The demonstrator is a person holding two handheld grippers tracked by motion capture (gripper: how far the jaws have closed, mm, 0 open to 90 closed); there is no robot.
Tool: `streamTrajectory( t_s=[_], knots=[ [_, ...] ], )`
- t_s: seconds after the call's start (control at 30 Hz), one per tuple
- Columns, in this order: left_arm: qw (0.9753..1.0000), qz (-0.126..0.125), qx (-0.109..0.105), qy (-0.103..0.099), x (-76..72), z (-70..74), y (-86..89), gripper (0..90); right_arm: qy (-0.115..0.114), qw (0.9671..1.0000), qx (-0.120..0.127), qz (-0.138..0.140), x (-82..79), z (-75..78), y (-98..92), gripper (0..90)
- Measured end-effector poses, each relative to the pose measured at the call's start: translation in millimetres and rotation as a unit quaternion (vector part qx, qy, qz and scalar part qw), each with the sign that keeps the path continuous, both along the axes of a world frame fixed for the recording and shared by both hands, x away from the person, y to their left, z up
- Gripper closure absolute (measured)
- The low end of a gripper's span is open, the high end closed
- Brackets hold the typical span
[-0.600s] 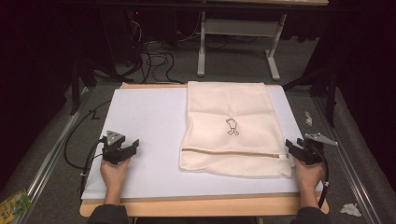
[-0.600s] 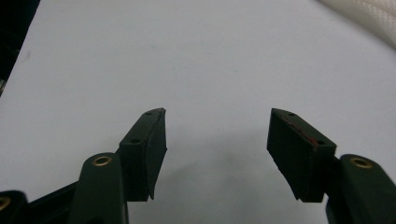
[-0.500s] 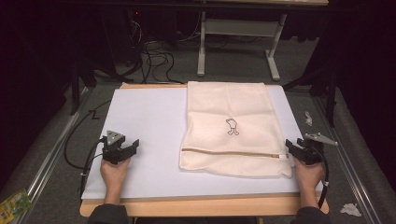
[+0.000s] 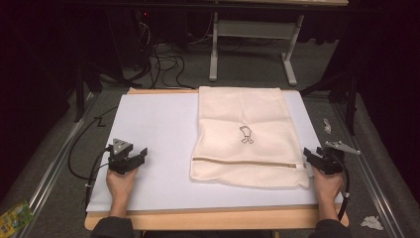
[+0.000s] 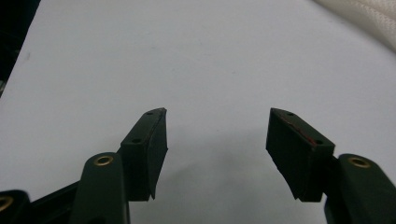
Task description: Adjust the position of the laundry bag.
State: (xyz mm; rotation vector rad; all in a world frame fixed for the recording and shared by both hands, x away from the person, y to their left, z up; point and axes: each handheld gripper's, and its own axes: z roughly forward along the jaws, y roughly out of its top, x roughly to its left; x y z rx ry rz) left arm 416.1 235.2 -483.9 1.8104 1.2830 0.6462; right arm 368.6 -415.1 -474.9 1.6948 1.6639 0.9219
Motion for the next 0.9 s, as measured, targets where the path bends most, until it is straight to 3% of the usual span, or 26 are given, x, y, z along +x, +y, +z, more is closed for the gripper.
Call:
streamTrajectory(
  t_s=[0.33, 0.63, 0.9],
  knots=[
    [0.9999, -0.001, -0.010, 0.009, 1.9, 1.2, 2.0, 38.5, 0.016, 0.9998, 0.011, 0.004, 3.3, 0.0, -1.5, 45.9],
    [0.9991, -0.029, -0.021, 0.023, 1.4, 5.3, -7.4, 38.2, 0.020, 0.9995, 0.021, 0.013, 2.4, 1.7, -1.3, 44.9],
    [0.9974, -0.057, -0.032, 0.029, 1.1, 18.7, -22.6, 37.2, 0.015, 0.9991, 0.028, 0.029, -1.7, 11.8, 0.8, 44.5]
  ],
)
